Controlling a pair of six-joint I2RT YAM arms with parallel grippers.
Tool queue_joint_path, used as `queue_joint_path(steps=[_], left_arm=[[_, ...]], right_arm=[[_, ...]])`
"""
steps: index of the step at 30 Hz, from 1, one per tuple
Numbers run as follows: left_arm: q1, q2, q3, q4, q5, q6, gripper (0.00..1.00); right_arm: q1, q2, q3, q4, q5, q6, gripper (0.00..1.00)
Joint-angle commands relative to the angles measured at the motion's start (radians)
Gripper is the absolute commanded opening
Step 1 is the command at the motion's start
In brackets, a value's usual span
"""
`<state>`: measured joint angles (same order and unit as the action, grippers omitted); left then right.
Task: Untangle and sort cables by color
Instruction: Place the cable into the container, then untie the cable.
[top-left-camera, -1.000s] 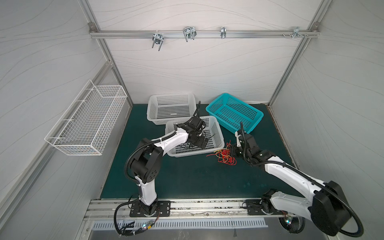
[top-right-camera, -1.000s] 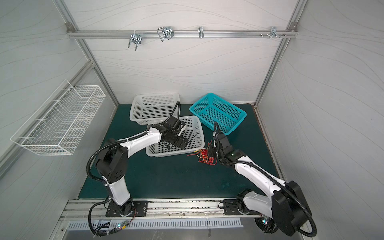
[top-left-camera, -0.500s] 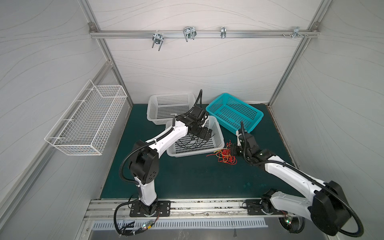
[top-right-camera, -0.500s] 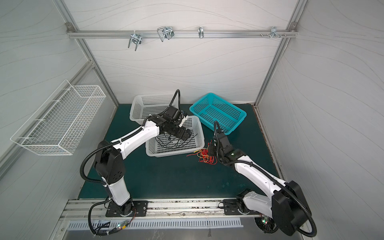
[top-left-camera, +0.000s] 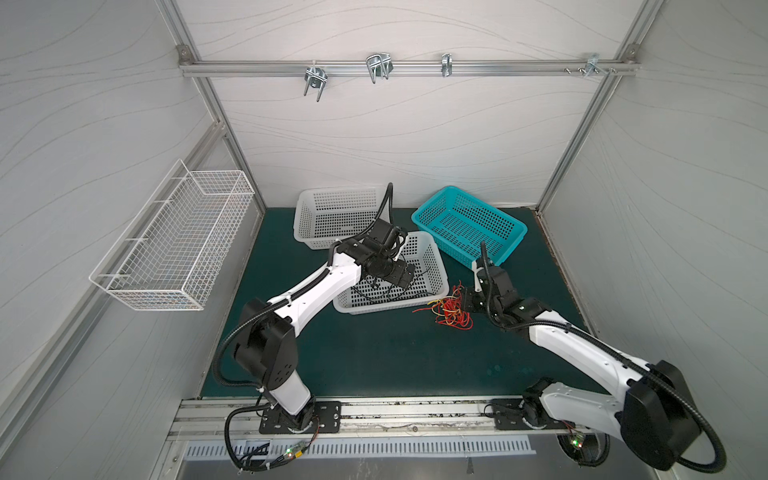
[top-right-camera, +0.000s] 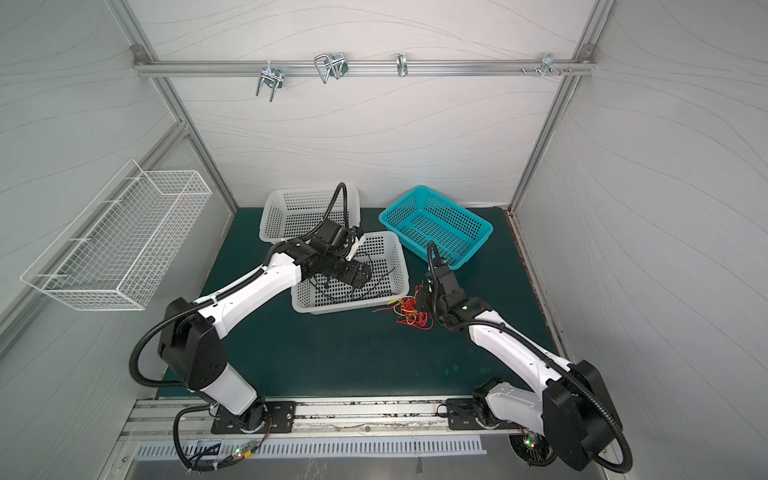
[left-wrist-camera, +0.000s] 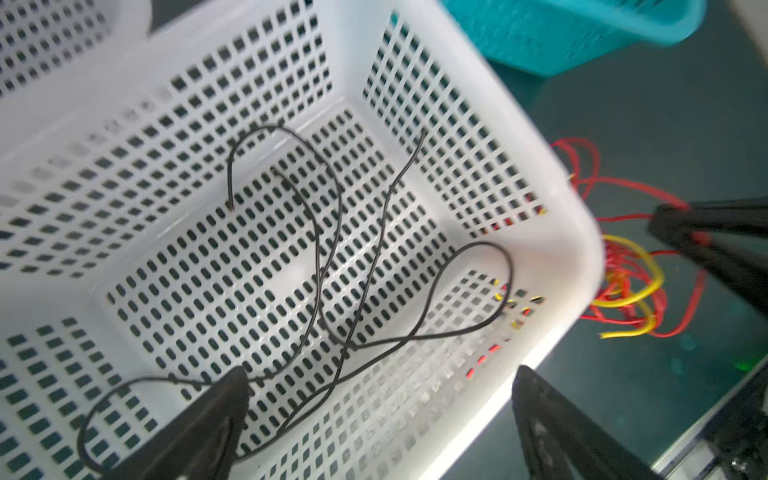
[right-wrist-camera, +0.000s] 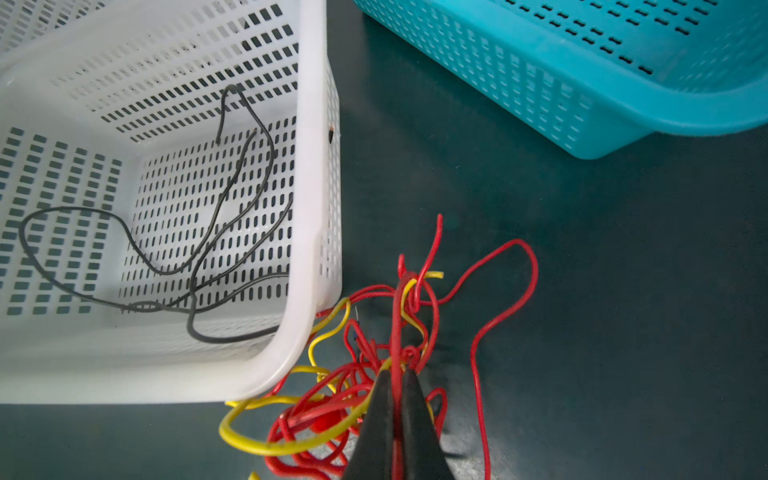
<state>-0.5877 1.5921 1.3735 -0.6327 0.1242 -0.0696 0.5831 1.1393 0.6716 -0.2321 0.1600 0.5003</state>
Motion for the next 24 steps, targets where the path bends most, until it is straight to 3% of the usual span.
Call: queue_joint_path(steps=[1,7,18,24], left_arm=[[-0.001,-0.05,-0.03,0.154,0.1,-0.016,0.99],[-0.047,-0.056,-0.057,0.234,0.145,0.002,1.0],[-0.156,0.02,-0.029,0.362,0.216,0.035,1.0],[-0.188,0.058,0.008,0.347,0.233,0.055,0.97]], right_arm=[[-0.005,-0.022,0.014,-0.031,0.023,-0.002,0.0],[-0.005,-0.093,0.041,-0.107,0.061,-0.031,0.0],[-0.005,-0.422,0.056,-0.092,-0.017,-0.201,0.0],[-0.004,-0.463,0.078,-0.137,0.0,-0.213,0.0]])
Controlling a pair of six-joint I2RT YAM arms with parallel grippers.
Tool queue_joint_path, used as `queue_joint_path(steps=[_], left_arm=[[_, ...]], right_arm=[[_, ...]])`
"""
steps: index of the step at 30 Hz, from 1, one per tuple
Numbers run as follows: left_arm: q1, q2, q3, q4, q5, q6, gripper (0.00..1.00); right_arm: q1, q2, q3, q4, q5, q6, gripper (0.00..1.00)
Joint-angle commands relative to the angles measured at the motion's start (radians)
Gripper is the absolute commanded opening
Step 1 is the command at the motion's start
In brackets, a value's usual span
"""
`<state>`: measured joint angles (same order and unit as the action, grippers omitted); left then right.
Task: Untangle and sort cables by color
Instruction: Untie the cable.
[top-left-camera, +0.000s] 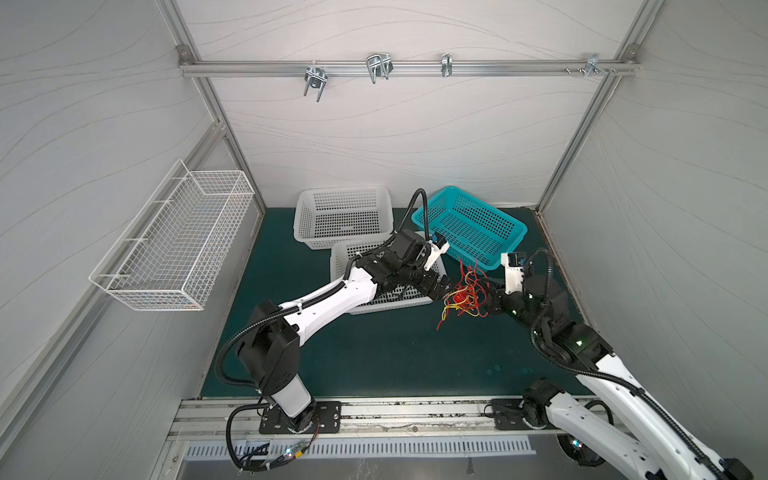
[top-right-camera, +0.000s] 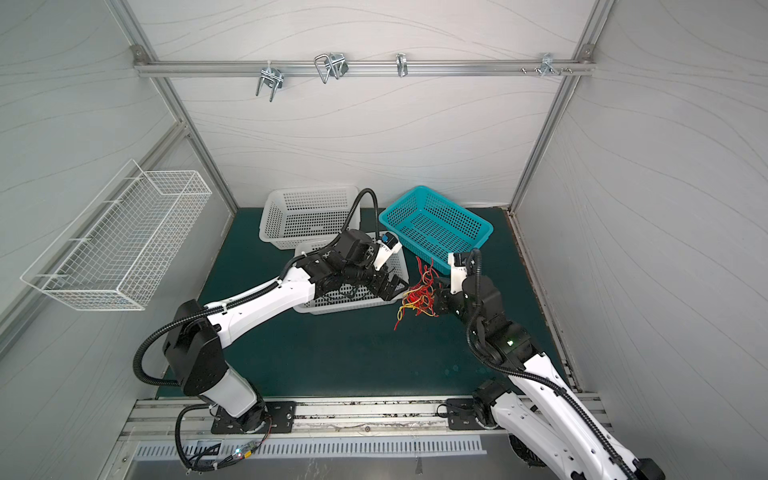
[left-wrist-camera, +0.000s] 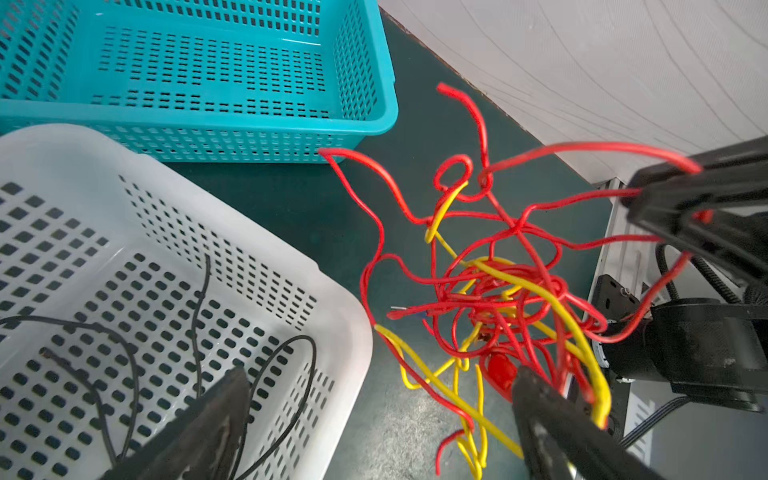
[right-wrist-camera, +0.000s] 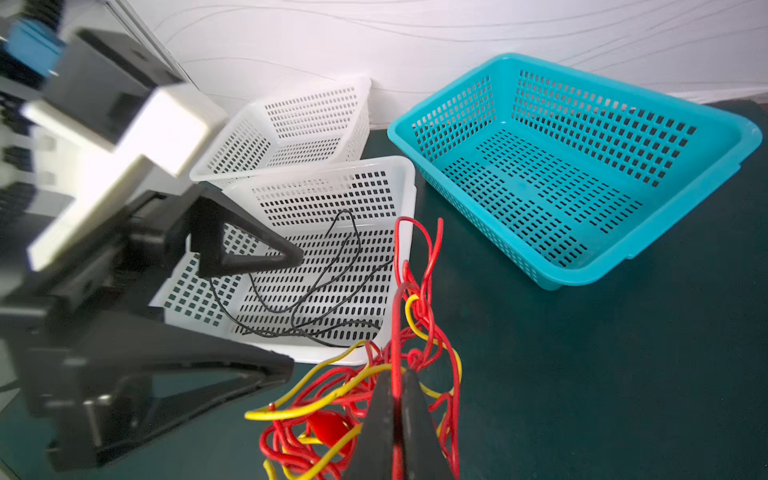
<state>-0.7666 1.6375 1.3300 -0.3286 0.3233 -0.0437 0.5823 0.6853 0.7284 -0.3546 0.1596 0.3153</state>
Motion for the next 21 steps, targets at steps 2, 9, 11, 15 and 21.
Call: queue_joint_path(steps=[2,9,11,15,21], left_arm=[[-0.011,0.01,0.052,0.049,0.045,0.021,0.93],[-0.015,-0.025,0.025,0.081,0.089,0.011,0.82],[-0.015,-0.027,0.022,0.077,0.09,0.011,0.78],[-0.014,-0.044,-0.007,0.104,0.125,0.011,0.73],[-0.023,-0.056,-0.023,0.119,0.172,0.026,0.62]], right_arm=[[-0.003,-0.006,0.023,-0.017,0.01,-0.03,0.0],[-0.004,0.019,0.023,-0.021,0.043,-0.019,0.0],[-0.005,0.021,0.022,-0.02,0.051,-0.012,0.0],[-0.004,0.025,0.02,-0.027,0.072,-0.007,0.0],[-0.004,0.041,0.021,-0.034,0.075,-0.001,0.0]])
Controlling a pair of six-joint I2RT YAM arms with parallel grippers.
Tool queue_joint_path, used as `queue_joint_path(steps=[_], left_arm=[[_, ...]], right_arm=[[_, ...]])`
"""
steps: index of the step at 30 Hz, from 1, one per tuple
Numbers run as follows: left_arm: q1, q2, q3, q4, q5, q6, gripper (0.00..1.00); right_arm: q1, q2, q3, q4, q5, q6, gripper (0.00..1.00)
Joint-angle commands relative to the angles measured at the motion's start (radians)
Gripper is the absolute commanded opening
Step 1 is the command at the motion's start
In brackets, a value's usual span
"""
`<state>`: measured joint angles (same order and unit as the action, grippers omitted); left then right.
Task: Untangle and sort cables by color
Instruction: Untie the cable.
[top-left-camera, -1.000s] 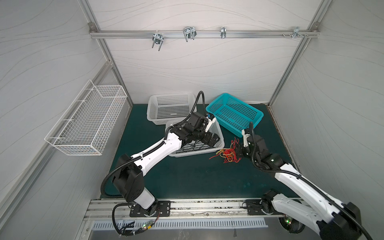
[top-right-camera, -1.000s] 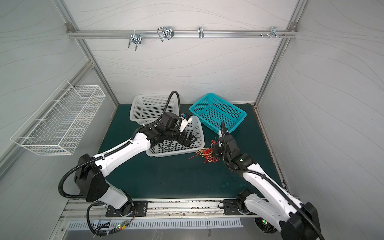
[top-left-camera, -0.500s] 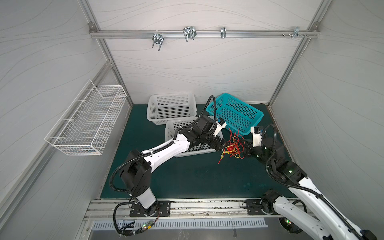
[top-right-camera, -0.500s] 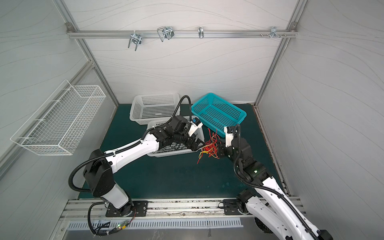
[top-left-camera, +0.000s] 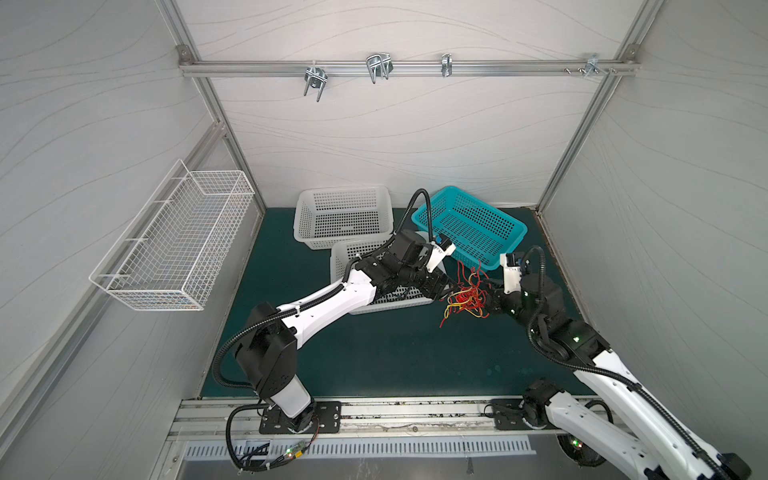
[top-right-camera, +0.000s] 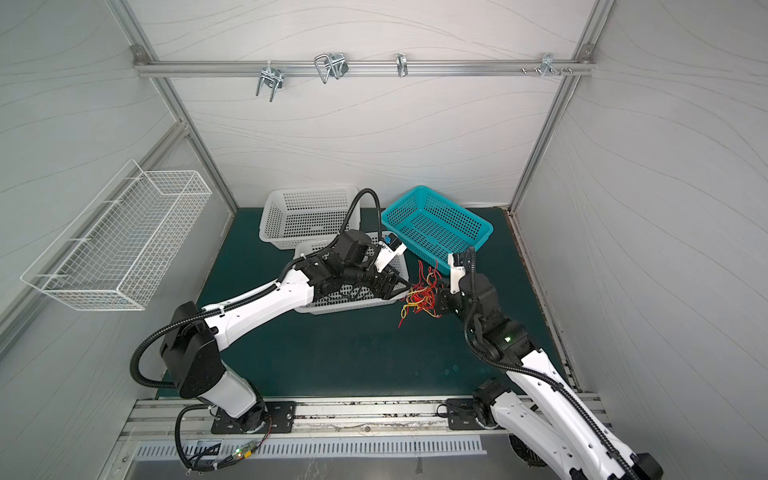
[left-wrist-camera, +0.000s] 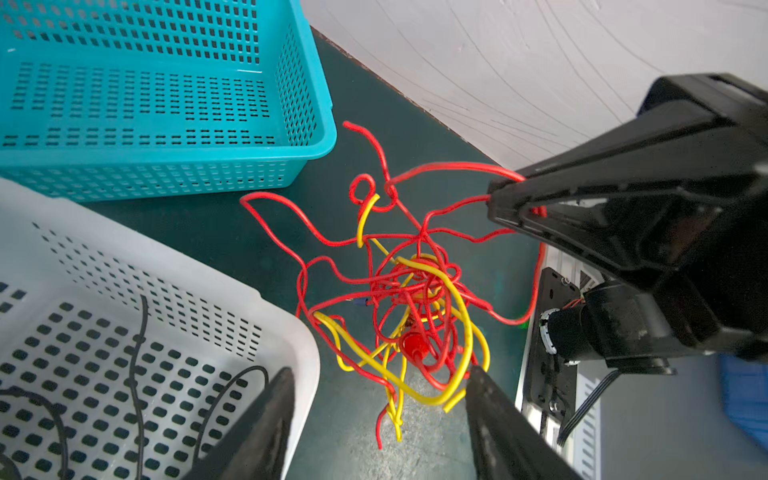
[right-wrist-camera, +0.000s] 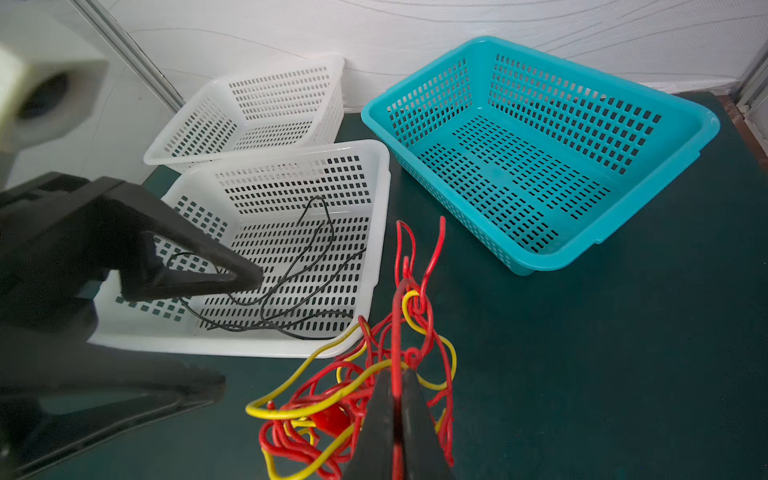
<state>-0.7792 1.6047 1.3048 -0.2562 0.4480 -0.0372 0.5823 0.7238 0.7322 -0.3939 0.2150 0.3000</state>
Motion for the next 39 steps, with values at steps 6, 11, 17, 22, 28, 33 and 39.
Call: queue_joint_path(steps=[6,11,17,22,28,33,39], left_arm=[[-0.048,0.006,0.028,-0.022,0.021,0.075,0.54],[-0.07,0.05,0.057,-0.069,-0.048,0.096,0.47],[-0.081,0.091,0.08,-0.072,-0.082,0.101,0.35],[-0.085,0.106,0.101,-0.078,-0.088,0.106,0.2],[-0.086,0.101,0.105,-0.077,-0.065,0.103,0.21],[-0.086,0.105,0.111,-0.072,-0.069,0.103,0.04],[-0.086,0.094,0.117,-0.047,-0.066,0.091,0.0]], right_arm=[[-0.004,0.019,0.022,0.003,0.031,0.019,0.0],[-0.004,0.018,0.025,0.004,0.029,0.021,0.0],[-0.004,0.018,0.025,0.006,0.021,0.022,0.0],[-0.004,0.024,0.022,0.005,0.027,0.021,0.0],[-0.007,0.041,0.006,0.007,0.039,0.024,0.0],[-0.011,0.046,-0.003,0.017,0.04,0.025,0.0],[-0.026,0.075,-0.029,0.024,0.056,0.05,0.0]])
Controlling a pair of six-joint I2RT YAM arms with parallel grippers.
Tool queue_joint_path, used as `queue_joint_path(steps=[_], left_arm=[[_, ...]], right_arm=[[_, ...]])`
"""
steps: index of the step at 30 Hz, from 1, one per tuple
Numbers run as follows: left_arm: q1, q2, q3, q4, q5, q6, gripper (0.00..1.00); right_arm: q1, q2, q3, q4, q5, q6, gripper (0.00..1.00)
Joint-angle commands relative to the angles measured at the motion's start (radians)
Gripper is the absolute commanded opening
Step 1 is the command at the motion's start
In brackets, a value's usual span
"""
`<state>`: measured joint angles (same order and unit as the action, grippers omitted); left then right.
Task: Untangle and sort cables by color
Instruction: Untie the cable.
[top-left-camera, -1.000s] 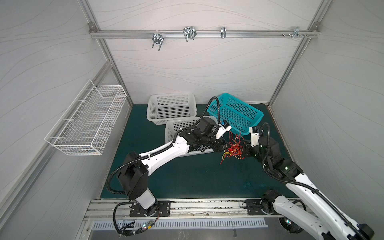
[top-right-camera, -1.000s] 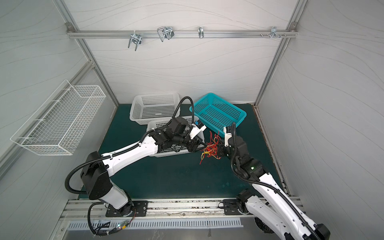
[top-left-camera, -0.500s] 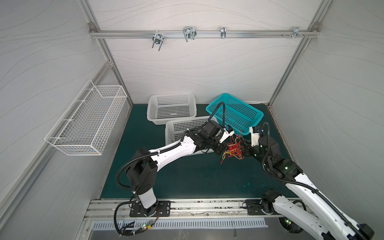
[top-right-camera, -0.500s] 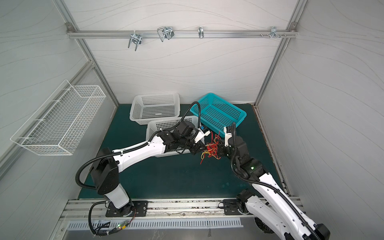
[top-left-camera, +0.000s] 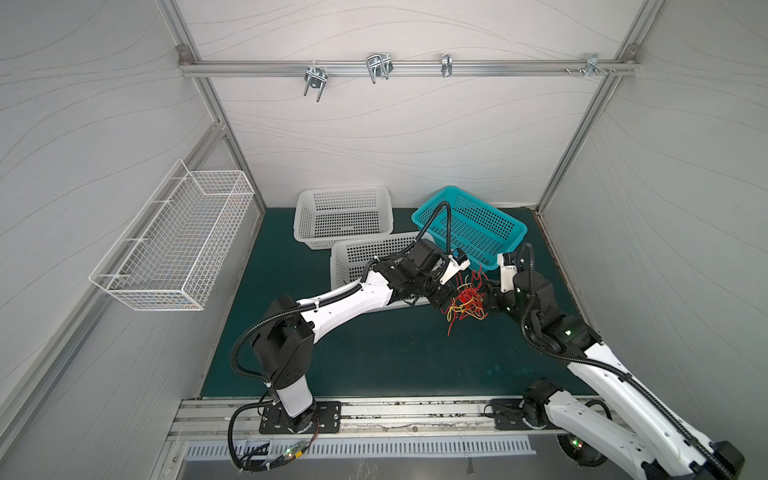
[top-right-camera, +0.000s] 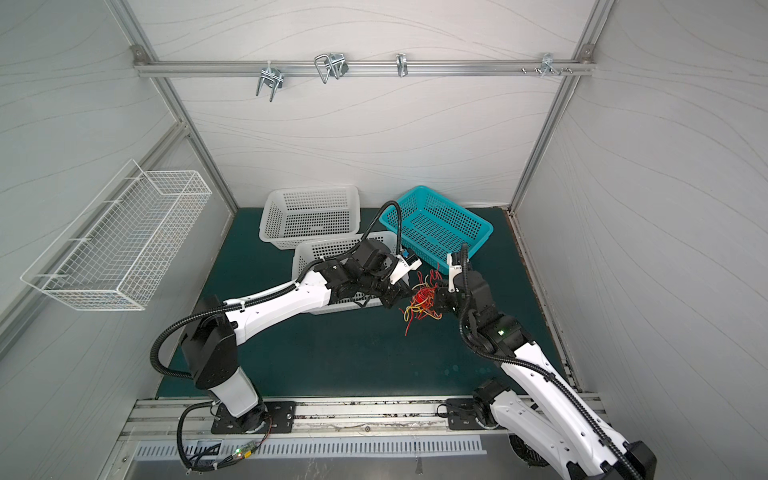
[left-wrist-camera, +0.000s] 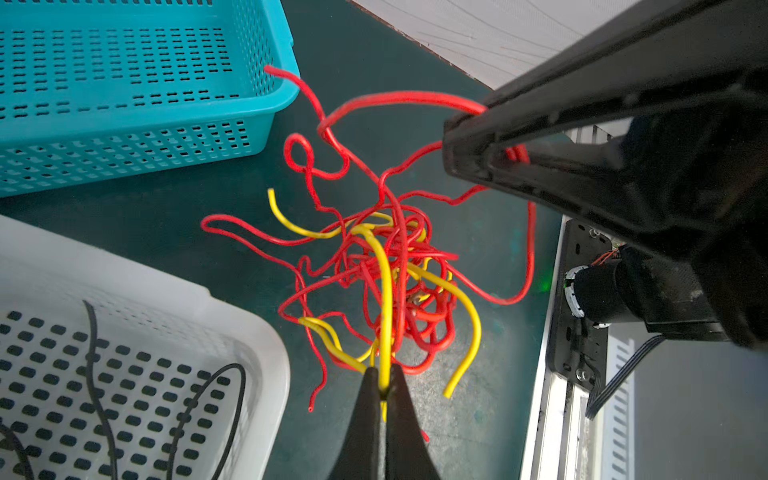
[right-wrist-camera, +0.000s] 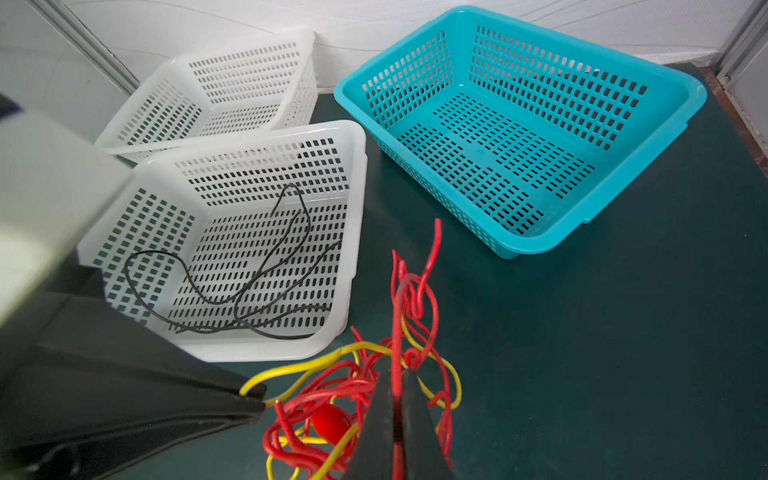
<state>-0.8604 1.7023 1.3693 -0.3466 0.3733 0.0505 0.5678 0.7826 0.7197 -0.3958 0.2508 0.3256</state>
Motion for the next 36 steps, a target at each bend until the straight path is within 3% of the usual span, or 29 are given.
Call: queue_joint_path(steps=[1,10,16,22,31,36], left_arm=[[-0.006,-0.012,0.05,0.055,0.01,-0.001,0.0],[-0.006,-0.104,0.088,0.159,0.055,-0.052,0.0],[-0.005,-0.178,0.103,0.169,-0.016,-0.048,0.0],[-0.003,-0.265,0.104,0.147,-0.201,0.009,0.0],[0.037,-0.309,0.14,0.01,-0.6,0.074,0.0],[0.115,-0.359,0.099,0.004,-0.657,0.028,0.0]], right_arm=[[-0.018,0.028,-0.024,0.028,0.025,0.037,0.0],[-0.108,0.173,-0.143,0.111,0.003,0.252,0.0],[-0.127,0.211,-0.175,0.073,0.061,0.331,0.0],[-0.162,0.189,-0.212,0.045,0.086,0.378,0.0],[-0.221,0.138,-0.233,-0.003,0.097,0.391,0.0],[-0.241,0.12,-0.229,-0.034,0.101,0.383,0.0]])
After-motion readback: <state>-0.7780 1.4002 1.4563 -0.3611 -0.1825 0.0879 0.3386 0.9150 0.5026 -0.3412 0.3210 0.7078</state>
